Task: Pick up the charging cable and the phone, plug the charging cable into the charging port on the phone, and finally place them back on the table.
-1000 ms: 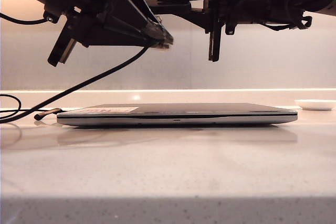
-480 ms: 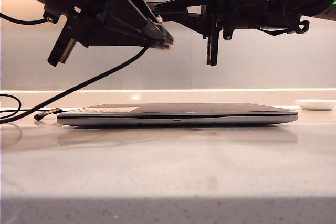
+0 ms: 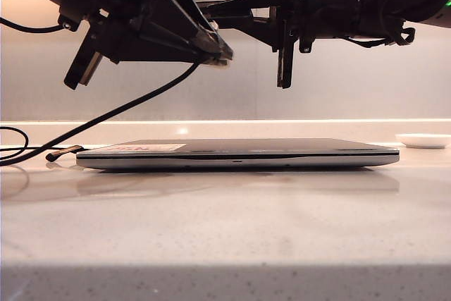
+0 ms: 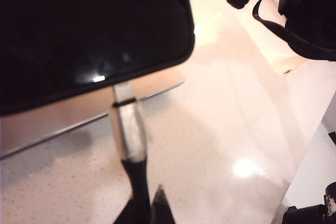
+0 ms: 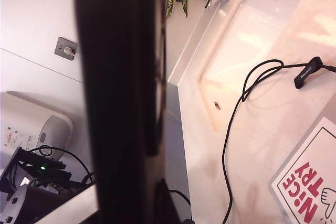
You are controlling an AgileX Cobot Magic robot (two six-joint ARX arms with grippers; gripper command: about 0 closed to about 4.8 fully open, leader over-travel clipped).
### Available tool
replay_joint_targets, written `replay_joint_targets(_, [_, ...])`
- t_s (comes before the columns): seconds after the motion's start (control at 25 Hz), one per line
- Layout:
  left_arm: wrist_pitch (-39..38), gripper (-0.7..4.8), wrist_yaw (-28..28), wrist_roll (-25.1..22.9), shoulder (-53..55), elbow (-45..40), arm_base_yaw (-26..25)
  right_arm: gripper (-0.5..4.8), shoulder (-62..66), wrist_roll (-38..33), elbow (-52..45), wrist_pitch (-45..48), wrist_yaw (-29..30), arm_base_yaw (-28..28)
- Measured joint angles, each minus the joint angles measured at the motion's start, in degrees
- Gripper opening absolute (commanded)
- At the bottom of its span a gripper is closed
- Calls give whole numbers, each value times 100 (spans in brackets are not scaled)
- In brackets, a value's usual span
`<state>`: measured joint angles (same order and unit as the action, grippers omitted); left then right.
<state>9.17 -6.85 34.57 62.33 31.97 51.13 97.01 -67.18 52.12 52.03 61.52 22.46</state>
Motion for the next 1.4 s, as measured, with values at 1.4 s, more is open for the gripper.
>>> replay_joint_targets(1.4, [-42, -6, -15, -2, 0, -2, 2, -6, 0, 238, 0, 0, 197, 76])
